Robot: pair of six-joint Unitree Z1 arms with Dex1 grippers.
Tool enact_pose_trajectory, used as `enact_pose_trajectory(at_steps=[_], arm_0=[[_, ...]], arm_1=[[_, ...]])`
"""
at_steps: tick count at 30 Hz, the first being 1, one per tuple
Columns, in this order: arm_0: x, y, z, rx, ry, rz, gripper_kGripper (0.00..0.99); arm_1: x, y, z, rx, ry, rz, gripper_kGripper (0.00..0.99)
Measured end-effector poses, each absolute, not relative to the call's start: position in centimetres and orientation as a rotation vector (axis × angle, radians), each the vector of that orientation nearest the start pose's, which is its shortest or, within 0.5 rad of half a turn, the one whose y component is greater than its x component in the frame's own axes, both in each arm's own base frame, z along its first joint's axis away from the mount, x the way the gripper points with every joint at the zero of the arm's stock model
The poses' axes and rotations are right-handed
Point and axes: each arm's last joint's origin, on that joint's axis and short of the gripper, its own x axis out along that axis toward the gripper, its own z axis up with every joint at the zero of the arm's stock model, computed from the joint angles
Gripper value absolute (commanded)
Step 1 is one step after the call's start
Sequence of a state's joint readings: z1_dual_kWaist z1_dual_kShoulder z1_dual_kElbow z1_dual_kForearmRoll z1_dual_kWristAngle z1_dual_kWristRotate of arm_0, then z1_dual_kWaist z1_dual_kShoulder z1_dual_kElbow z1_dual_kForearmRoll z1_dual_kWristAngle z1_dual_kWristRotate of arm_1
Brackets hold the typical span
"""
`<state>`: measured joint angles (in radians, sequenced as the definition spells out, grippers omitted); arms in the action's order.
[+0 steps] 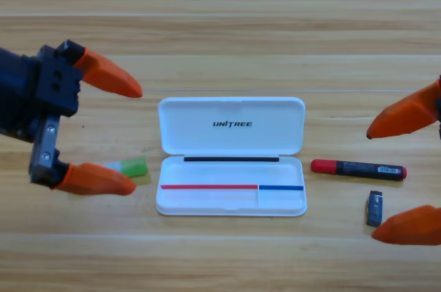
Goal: Clean up eraser and pencils
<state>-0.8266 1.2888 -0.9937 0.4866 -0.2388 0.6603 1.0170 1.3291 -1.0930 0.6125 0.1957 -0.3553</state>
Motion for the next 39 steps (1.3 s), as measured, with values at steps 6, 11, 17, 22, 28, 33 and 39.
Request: enact_pose_trajectory(at_steps=[6, 11, 17, 22, 28, 33, 39], arm_0=[[13.4, -16.3, 34.8, 0.805, 0.436, -1.247, 0.960], [13.3, -16.3, 34.7, 0.806, 0.438, -1.250, 0.960], [13.5, -15.8, 34.9, 0.894, 0.468, -1.179, 0.960], [14.3, -15.4, 38.3, 0.993, 0.446, -1.004, 0.960], [14.7, -14.9, 40.8, 1.073, 0.416, -0.873, 0.960], [15.4, -14.9, 41.6, 1.145, 0.449, -0.785, 0.960], [16.2, -15.7, 42.6, 1.175, 0.498, -0.798, 0.946]], arm_1=[[10.7, 19.2, 35.8, -0.643, 0.631, 1.278, 0.986], [10.7, 19.2, 35.8, -0.630, 0.641, 1.272, 0.986], [10.7, 19.2, 35.8, -0.585, 0.674, 1.250, 0.986], [11.5, 18.8, 35.9, -0.547, 0.703, 1.161, 0.985], [14.6, 19.0, 37.4, -0.399, 0.888, 0.861, 0.983], [17.9, 20.6, 34.1, -0.286, 1.136, 0.749, 0.985], [21.2, 22.2, 29.6, -0.082, 1.359, 0.472, 0.988]])
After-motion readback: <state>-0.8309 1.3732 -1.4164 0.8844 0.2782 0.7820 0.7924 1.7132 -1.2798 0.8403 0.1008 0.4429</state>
